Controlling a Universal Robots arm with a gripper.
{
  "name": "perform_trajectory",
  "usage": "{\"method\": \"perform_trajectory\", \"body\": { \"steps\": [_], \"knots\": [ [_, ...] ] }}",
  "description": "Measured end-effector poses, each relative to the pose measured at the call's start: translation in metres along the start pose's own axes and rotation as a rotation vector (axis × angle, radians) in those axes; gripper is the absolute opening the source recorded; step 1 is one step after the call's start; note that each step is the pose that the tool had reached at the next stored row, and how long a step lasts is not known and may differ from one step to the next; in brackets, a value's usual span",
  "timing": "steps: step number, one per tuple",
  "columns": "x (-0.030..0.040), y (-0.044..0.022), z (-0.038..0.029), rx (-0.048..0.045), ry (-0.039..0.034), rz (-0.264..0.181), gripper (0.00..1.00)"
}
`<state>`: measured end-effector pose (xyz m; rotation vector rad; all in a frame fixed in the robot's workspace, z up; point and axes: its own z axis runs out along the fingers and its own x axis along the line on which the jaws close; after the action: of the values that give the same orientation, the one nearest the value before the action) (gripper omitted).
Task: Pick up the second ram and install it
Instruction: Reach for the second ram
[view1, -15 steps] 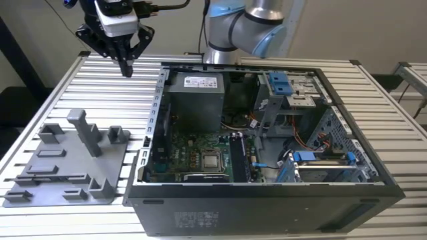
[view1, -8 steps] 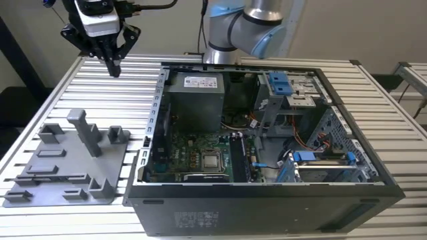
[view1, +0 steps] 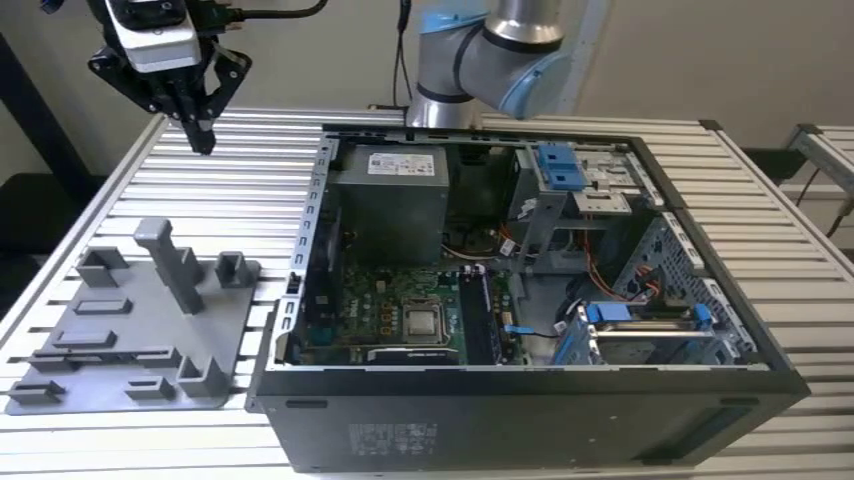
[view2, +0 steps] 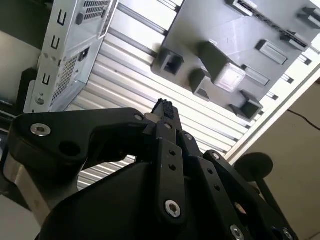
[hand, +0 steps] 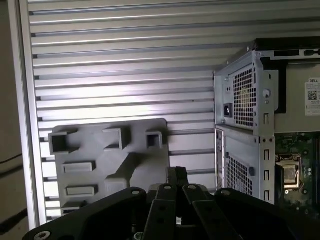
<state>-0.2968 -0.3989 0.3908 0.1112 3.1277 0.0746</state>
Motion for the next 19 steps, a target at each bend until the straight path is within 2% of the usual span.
{"method": "perform_trajectory", "body": {
  "steps": [9, 19],
  "knots": [
    [0.0283, -0.002, -0.0002, 0.0001, 0.0034, 0.0, 0.11],
    [0.0528, -0.0038, -0.0001, 0.0006, 0.0088, 0.0, 0.11]
  ]
}}
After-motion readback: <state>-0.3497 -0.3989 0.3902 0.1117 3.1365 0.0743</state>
